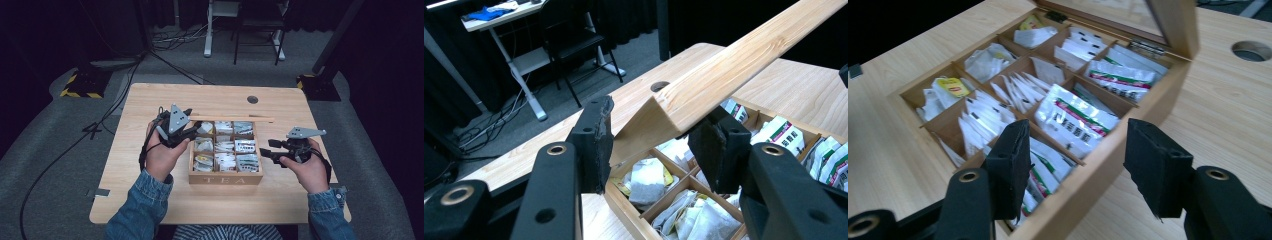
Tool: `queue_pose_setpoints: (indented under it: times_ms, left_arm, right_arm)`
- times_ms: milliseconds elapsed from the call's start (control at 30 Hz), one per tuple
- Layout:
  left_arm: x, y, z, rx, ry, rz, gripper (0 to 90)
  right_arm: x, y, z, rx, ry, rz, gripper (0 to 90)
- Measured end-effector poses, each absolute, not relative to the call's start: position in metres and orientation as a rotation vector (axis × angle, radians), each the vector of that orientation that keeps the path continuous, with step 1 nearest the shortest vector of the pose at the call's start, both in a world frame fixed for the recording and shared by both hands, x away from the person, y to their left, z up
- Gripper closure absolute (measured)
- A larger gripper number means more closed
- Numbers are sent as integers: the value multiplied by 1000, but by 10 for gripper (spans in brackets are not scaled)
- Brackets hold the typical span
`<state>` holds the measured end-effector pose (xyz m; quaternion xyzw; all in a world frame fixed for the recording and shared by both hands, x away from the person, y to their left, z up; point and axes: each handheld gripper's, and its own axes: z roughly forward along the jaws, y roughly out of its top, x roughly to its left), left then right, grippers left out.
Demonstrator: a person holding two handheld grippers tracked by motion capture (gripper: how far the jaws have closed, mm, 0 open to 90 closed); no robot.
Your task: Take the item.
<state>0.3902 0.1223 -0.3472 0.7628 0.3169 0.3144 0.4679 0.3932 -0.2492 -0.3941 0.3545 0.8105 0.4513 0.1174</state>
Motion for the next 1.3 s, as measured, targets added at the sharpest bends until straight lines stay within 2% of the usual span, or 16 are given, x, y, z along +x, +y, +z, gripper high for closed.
queue_pose_setpoints:
  times_ms: [200, 867, 1100, 1300]
  left_arm:
    - [390, 123, -347, 1875, 772, 767, 529]
    - [389, 122, -348, 1884, 770, 768, 528]
    - [389, 122, -347, 1886, 771, 772, 528]
    - [389, 121, -347, 1888, 771, 772, 528]
  right_arm:
    - [392, -233, -398, 1026, 2450, 1305, 454]
    - [393, -206, -424, 1009, 2659, 1196, 627]
    - [394, -201, -430, 999, 2694, 1153, 639]
    - [394, -198, -435, 1017, 2703, 1128, 725]
